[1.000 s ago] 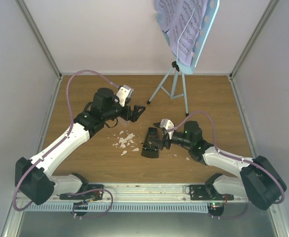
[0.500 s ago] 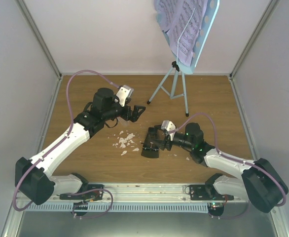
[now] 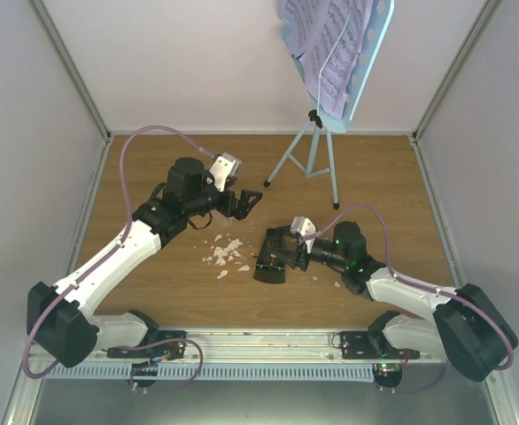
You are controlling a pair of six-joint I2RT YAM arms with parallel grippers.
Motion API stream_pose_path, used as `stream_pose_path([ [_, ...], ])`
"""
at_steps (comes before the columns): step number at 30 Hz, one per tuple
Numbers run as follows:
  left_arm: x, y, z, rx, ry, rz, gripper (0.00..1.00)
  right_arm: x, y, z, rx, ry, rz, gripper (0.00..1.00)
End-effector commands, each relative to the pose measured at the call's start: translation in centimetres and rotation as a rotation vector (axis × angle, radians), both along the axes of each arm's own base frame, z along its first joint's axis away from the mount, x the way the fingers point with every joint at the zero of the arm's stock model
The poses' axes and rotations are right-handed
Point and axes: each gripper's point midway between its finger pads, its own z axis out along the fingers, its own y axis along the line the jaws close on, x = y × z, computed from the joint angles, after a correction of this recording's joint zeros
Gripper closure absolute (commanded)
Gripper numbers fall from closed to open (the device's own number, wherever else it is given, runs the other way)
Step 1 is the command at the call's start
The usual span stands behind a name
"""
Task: Pack up the instrument practice props
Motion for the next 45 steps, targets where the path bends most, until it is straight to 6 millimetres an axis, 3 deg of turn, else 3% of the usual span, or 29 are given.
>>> stream_pose_path([
  [1,0.3,-0.3,1.4,-0.023,-0.053,-0.015,0.01,0.0,-0.2,0.5,0.026,-0.019,-0.005,0.39],
  [18,0.3,-0.3,1.3,-0.024,-0.051,-0.016,0.01,0.4,-0.2,-0.2,0.025,0.007,-0.008,0.47],
  [45,0.1,-0.4,1.4,-0.030,-0.050,-0.025,0.01,1.8,0.0,-0.4,0.027,0.050,-0.036,0.43],
])
